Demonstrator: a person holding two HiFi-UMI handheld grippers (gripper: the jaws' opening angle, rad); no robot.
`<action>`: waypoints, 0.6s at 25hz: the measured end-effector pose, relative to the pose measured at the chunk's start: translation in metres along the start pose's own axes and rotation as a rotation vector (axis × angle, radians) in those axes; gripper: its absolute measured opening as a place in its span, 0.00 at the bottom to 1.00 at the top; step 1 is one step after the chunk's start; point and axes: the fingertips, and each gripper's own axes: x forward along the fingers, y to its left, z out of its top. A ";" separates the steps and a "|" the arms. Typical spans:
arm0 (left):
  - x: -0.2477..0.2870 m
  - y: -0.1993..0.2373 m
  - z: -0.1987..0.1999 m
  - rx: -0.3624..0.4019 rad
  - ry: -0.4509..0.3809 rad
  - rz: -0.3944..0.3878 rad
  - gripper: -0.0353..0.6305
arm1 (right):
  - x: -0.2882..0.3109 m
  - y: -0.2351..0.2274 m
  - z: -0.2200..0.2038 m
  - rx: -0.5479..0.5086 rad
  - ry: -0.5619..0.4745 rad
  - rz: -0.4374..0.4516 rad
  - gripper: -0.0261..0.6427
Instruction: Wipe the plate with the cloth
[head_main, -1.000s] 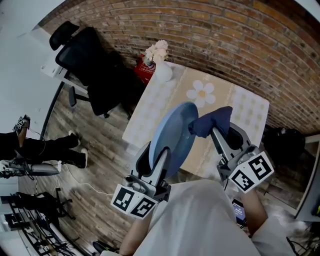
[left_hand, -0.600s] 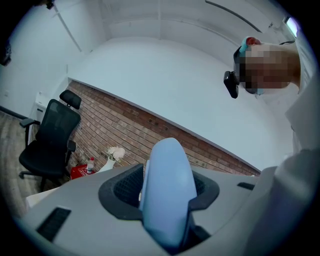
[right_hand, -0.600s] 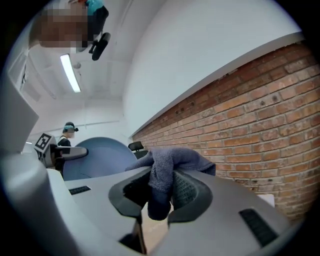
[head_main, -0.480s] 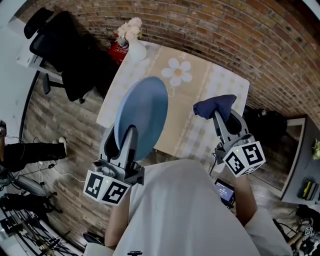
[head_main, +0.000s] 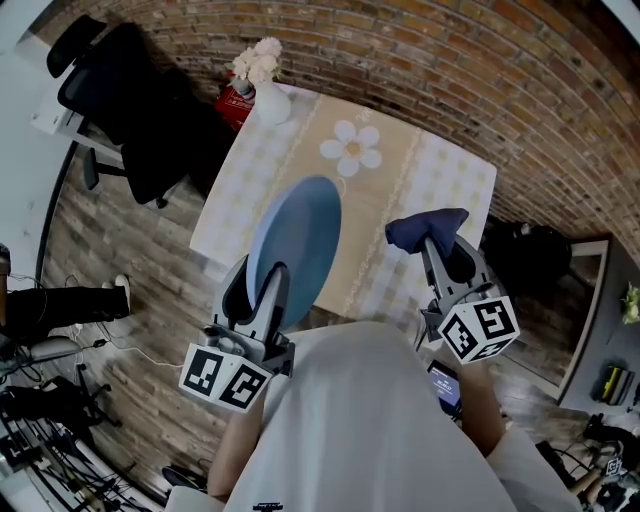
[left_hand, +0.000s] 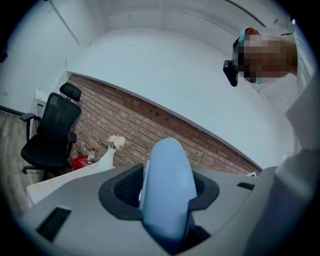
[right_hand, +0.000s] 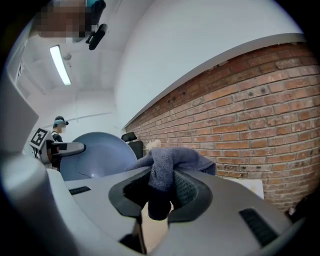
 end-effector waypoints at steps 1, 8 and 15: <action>0.001 0.000 0.000 -0.002 0.001 0.001 0.33 | 0.000 0.000 -0.001 0.005 0.004 -0.002 0.19; 0.004 -0.001 0.002 -0.010 0.003 0.003 0.33 | 0.004 0.006 -0.001 0.004 0.012 0.004 0.19; 0.008 -0.002 0.003 -0.012 -0.001 -0.002 0.33 | 0.009 0.003 -0.001 0.034 0.012 0.014 0.19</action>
